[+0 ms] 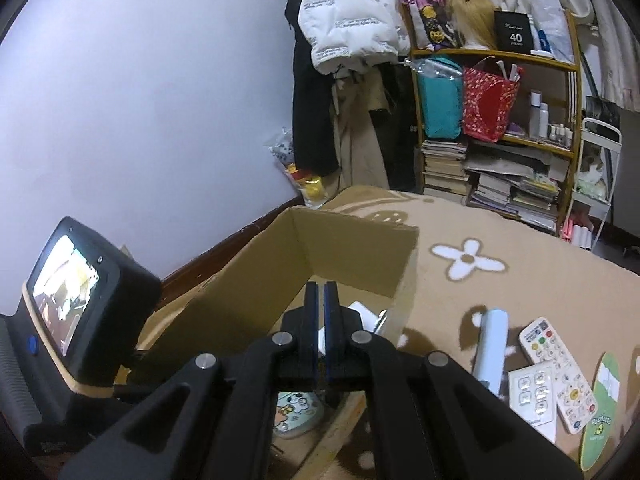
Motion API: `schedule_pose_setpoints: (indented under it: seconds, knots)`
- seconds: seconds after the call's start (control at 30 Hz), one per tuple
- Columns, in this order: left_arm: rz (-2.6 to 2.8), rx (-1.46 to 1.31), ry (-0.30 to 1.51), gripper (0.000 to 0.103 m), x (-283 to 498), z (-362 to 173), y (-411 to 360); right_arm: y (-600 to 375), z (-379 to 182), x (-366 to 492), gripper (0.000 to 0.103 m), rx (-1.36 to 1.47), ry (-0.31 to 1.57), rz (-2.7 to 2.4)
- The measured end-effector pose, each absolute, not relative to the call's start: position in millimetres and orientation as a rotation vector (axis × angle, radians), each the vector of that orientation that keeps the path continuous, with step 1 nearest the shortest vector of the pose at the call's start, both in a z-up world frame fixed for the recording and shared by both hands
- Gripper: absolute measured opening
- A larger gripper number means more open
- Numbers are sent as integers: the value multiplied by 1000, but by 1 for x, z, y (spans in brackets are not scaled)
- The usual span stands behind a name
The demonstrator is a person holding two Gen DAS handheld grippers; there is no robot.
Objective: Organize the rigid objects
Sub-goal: 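Grasp the AIMA tag and drop it into the box with the right tool, then move the right tool back and grasp the light blue lighter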
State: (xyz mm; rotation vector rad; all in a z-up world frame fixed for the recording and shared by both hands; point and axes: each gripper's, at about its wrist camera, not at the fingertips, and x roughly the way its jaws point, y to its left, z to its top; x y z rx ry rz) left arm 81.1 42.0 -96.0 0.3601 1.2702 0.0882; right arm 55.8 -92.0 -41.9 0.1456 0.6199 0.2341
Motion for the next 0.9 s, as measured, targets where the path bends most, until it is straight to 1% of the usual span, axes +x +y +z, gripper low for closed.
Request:
schedule_pose_setpoints:
  seconds: [0.1, 0.13, 0.17, 0.2, 0.23, 0.27, 0.3, 0.37, 0.4, 0.43, 0.47, 0.9]
  knots:
    - [88, 360, 1271, 24, 81, -96, 43, -101, -37, 55, 11, 142, 600, 199]
    - [89, 364, 1270, 24, 81, -97, 43, -107, -35, 56, 19, 149, 596, 183]
    - [89, 365, 1270, 24, 81, -97, 42, -112, -35, 56, 32, 154, 593, 166]
    - [91, 367, 1269, 24, 81, -97, 42, -117, -35, 56, 41, 161, 586, 147]
    - [90, 368, 1268, 24, 81, -97, 42, -122, -35, 58, 58, 173, 577, 134]
    - [91, 371, 1266, 24, 81, -97, 42, -128, -34, 59, 69, 186, 568, 125]
    - [92, 373, 1265, 24, 81, -97, 41, -133, -34, 59, 73, 197, 562, 110]
    - [93, 377, 1265, 24, 81, -97, 41, -140, -35, 59, 91, 193, 556, 80]
    - [93, 378, 1265, 24, 80, -97, 41, -143, -36, 60, 94, 187, 551, 62]
    - [93, 380, 1264, 24, 80, -97, 41, -146, -38, 61, 100, 186, 554, 54]
    - [94, 381, 1264, 24, 80, -97, 41, -148, -40, 63, 103, 187, 562, 51]
    - [96, 394, 1263, 24, 79, -95, 38, -182, -80, 76, 103, 248, 676, -40]
